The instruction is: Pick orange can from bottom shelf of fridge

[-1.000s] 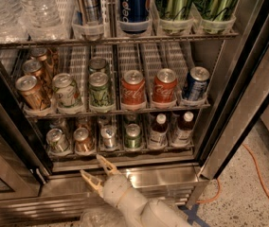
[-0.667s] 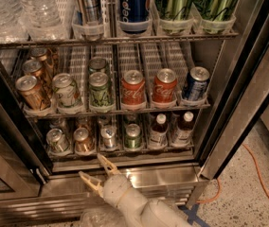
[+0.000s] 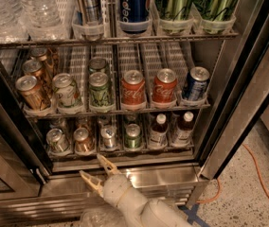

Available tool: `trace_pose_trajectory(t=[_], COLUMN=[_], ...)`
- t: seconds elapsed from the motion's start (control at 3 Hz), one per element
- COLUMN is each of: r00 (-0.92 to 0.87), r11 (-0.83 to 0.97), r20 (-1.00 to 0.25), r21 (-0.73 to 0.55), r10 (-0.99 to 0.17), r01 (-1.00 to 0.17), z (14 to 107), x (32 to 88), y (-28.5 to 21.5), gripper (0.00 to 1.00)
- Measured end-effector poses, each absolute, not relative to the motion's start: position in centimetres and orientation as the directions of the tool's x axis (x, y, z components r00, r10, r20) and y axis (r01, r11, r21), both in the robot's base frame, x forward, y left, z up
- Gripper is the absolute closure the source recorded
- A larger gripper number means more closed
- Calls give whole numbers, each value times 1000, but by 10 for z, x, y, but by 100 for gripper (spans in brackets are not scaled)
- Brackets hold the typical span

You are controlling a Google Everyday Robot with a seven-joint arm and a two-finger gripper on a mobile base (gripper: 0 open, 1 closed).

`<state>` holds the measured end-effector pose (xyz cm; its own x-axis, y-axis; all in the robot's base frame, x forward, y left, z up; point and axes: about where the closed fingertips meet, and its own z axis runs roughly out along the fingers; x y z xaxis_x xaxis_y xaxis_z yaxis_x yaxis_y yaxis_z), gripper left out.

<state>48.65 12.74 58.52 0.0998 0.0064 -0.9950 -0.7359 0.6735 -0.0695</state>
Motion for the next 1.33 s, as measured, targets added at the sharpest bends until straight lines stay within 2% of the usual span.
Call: trace_pose_trajectory(t=[0.67, 1.33], r00=[106, 110], r11=[682, 668], r20=[-994, -992], r21=[-104, -118], r10=[-38, -55], r01=[-724, -735], z=[586, 585], x=[511, 531], y=[133, 150], gripper=[25, 30])
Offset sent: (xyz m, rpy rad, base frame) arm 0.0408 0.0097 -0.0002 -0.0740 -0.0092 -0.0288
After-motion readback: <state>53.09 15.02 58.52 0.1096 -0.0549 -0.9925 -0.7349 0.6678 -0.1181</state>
